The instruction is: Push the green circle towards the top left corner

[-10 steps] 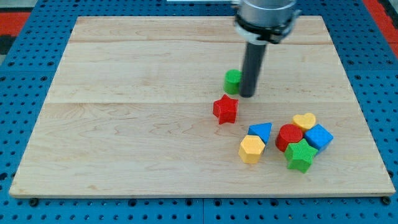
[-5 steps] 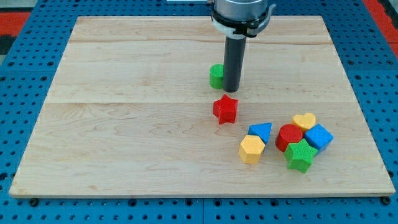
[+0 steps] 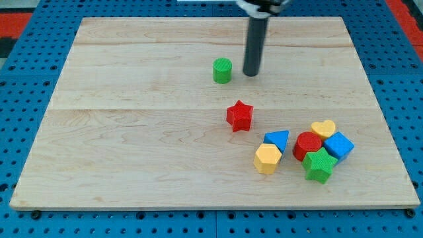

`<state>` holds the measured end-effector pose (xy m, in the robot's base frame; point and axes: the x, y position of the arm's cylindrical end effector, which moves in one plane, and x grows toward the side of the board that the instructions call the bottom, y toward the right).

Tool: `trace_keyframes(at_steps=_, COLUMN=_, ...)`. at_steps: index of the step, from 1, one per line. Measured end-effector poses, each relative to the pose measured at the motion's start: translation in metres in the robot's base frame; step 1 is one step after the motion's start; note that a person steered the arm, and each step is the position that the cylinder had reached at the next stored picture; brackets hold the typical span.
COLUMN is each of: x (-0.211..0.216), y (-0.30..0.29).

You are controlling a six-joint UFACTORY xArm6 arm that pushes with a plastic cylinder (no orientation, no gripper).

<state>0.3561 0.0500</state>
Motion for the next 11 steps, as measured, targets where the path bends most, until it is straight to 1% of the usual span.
trace_keyframes(at_steps=1, x=0.01, y=-0.037)
trace_keyframes(at_steps=3, x=0.01, y=-0.163)
trace_keyframes(at_steps=5, x=0.011, y=-0.171)
trace_keyframes(at_steps=6, x=-0.003, y=-0.147)
trace_keyframes(at_steps=7, x=-0.039, y=-0.177)
trace_keyframes(at_steps=8, x=-0.059, y=-0.219)
trace_keyframes(at_steps=10, x=-0.06, y=-0.212)
trace_keyframes(at_steps=11, x=-0.078, y=-0.23)
